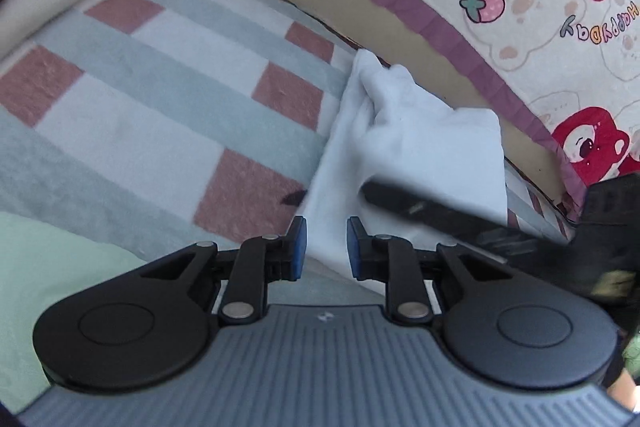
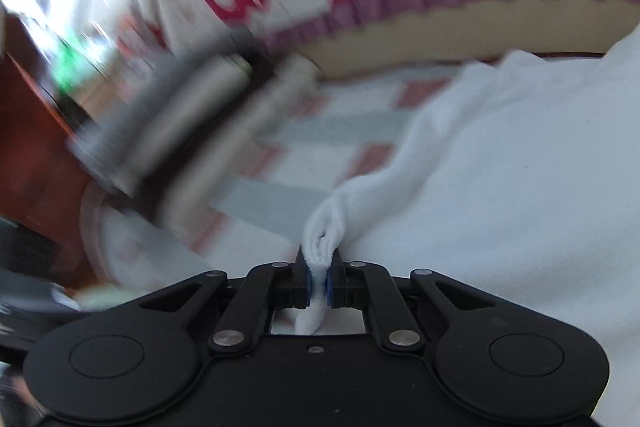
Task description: Fold clothes
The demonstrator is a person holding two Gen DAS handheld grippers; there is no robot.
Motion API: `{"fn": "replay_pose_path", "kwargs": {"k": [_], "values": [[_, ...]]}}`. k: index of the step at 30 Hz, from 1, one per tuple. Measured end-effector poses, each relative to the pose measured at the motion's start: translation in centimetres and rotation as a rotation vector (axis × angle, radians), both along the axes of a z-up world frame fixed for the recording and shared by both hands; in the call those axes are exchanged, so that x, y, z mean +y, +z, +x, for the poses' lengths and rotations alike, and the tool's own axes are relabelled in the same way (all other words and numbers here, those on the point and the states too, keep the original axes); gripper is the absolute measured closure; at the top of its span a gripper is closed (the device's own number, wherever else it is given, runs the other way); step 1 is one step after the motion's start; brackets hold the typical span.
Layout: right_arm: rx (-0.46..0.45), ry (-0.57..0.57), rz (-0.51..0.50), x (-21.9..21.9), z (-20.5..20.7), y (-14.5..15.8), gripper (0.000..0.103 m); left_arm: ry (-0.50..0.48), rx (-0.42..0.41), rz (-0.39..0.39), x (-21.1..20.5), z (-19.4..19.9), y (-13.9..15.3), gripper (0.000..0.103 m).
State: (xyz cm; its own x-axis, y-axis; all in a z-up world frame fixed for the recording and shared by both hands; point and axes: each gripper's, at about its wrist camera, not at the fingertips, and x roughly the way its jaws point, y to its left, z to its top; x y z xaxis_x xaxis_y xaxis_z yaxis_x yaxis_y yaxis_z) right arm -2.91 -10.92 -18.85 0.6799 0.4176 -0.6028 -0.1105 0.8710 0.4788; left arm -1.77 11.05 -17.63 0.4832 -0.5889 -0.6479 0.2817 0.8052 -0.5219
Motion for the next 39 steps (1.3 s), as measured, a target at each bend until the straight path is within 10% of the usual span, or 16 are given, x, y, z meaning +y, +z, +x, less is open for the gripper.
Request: {"fn": "replay_pose_path", "kwargs": {"k": [11, 14, 22, 24, 26, 31, 39], "values": [[-0.018, -0.18, 0.067, -10.5, -12.6, 2.5, 0.057, -0.101, -0.077, -0.096, -1.6, -1.0, 1.2, 0.069], [0.045, -0.3, 0.127, -14.1, -15.2, 0.5, 0.054, -0.103, -0.087, -0.048, -2.9, -0.6, 0.9, 0.041], [0.1, -0.336, 0.17, -14.9, -15.5, -1.9, 0.054, -0.101, -0.112, 0.101, -6.3, 0.7, -0.1, 0.04], [0.104, -0.321, 0.149, -14.4, -15.3, -2.2, 0.054, -0.1, -0.119, 0.139, -7.1, 1.0, -0.3, 0.049], [0.094, -0.313, 0.129, -14.0, -15.5, -2.3, 0.053, -0.099, -0.125, 0.176, -8.0, 1.3, -0.5, 0.093], [0.085, -0.295, 0.1, -13.8, -15.3, -2.0, 0.052, -0.095, -0.232, 0.312, -9.2, -0.2, 1.0, 0.095], [0.073, -0.279, 0.054, -13.3, -15.1, -1.9, 0.052, -0.096, -0.161, 0.371, -10.0, 0.4, -0.4, 0.095]]}}
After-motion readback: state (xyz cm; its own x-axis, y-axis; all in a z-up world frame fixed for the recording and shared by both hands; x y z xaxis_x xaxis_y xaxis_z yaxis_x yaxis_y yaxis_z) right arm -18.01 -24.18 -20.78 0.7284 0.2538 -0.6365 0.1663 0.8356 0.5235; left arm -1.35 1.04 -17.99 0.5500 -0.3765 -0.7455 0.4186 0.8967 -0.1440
